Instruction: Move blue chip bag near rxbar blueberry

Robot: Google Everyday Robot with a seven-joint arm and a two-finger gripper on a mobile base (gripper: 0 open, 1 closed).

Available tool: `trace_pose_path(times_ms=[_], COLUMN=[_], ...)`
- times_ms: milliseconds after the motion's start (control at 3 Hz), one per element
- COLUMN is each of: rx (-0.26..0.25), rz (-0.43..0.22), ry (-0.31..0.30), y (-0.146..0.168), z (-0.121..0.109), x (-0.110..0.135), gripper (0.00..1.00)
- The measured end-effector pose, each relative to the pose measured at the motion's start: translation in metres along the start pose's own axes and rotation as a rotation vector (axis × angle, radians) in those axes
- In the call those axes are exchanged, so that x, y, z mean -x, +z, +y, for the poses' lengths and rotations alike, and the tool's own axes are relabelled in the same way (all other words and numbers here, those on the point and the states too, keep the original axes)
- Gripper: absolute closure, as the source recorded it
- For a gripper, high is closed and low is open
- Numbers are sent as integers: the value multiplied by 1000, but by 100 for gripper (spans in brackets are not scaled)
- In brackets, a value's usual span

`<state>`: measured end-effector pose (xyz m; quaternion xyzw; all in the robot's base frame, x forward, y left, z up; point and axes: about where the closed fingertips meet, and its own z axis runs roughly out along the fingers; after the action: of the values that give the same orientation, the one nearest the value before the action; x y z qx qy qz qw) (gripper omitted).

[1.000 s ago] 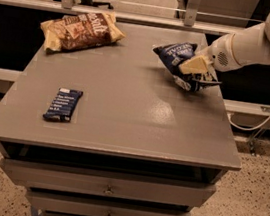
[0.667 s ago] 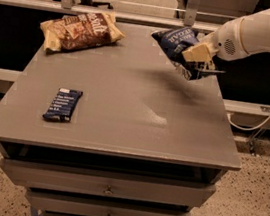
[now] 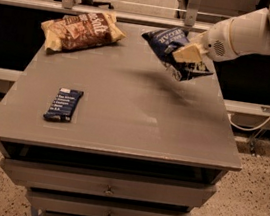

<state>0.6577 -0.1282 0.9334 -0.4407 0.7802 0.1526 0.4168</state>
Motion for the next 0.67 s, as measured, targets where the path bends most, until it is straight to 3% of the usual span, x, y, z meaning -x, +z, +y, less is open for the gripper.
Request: trace_pose_path(times_ms=[667], rx=[103], rz=[-35], ry=[-26], y=[60], z=[69], x=[30], gripper=[100])
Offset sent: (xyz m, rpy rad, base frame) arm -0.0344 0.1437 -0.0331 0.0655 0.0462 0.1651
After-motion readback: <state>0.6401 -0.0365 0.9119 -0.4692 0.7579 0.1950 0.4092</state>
